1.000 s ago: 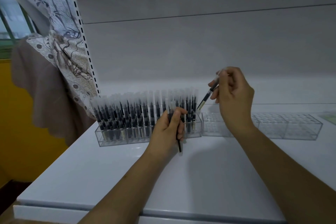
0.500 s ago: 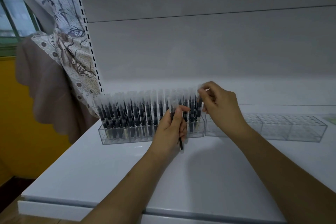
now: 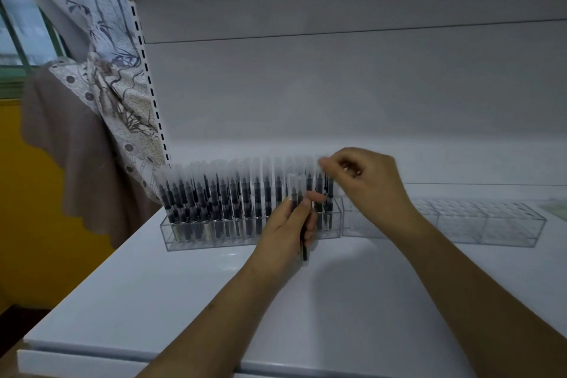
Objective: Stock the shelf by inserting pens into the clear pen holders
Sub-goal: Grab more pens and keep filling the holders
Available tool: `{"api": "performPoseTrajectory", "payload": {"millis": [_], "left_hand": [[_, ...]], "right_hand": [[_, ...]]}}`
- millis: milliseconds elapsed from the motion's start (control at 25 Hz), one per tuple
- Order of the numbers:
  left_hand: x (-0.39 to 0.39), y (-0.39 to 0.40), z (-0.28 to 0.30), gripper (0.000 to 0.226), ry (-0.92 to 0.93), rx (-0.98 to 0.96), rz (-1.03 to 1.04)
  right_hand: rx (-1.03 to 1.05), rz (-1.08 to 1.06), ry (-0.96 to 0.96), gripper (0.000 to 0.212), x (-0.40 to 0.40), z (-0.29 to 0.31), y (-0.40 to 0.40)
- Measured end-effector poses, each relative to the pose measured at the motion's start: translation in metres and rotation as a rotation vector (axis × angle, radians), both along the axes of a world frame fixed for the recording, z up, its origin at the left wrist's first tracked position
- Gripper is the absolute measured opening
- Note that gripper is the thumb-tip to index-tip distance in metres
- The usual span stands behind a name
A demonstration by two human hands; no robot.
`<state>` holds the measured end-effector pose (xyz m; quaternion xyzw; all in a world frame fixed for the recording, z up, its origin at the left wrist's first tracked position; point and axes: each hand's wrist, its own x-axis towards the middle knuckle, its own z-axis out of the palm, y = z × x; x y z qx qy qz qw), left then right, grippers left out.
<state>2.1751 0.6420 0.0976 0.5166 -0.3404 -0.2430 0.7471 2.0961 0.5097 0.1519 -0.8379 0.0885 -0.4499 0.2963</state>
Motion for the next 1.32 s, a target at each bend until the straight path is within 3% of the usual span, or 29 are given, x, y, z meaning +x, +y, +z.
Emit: {"api": "performPoseTrajectory", "payload": {"millis": [80, 280, 360, 440, 520, 560, 760, 840, 1000, 1080, 1200, 1320], "left_hand": [[-0.001, 0.002, 0.000, 0.026, -0.064, 0.029, -0.013], [-0.003, 0.003, 0.000, 0.033, -0.231, 0.147, -0.035], [-0.003, 0.001, -0.003, 0.031, -0.219, 0.134, -0.060], [-0.001, 0.000, -0.005, 0.030, -0.222, 0.130, -0.064], [0.002, 0.000, -0.007, 0.029, -0.230, 0.151, -0.040], [0.001, 0.000, -0.007, 0.028, -0.225, 0.163, -0.031], [-0.001, 0.002, -0.004, 0.029, -0.279, 0.238, -0.011], [0.000, 0.002, -0.002, 0.033, -0.256, 0.227, -0.021], [0.000, -0.003, 0.001, 0.032, -0.046, 0.169, -0.078], [0.002, -0.006, 0.001, 0.034, 0.073, 0.143, -0.101], [0.003, -0.006, 0.001, 0.029, 0.042, 0.160, -0.067], [-0.002, -0.005, 0.001, 0.023, -0.020, 0.115, -0.046]], "right_hand": [[0.041, 0.200, 0.124, 0.018, 0.001, 0.000, 0.008], [0.204, 0.319, 0.192, 0.007, 0.000, -0.001, 0.004], [0.377, 0.344, 0.002, 0.005, -0.002, 0.005, 0.002], [0.498, 0.225, -0.342, 0.004, -0.008, 0.014, -0.003], [0.450, 0.022, -0.608, 0.005, -0.016, 0.018, -0.012], [0.404, -0.044, -0.642, 0.007, -0.016, 0.017, -0.016], [0.154, -0.171, -0.282, 0.008, 0.001, -0.008, -0.031], [0.117, -0.180, -0.228, 0.008, 0.004, -0.011, -0.037], [0.080, -0.169, -0.200, 0.008, 0.004, -0.014, -0.041], [0.012, -0.182, -0.060, 0.011, 0.007, -0.017, -0.046], [0.009, -0.197, 0.175, 0.016, 0.011, -0.023, -0.052], [-0.039, -0.332, 0.181, 0.024, 0.006, -0.018, -0.052]]}}
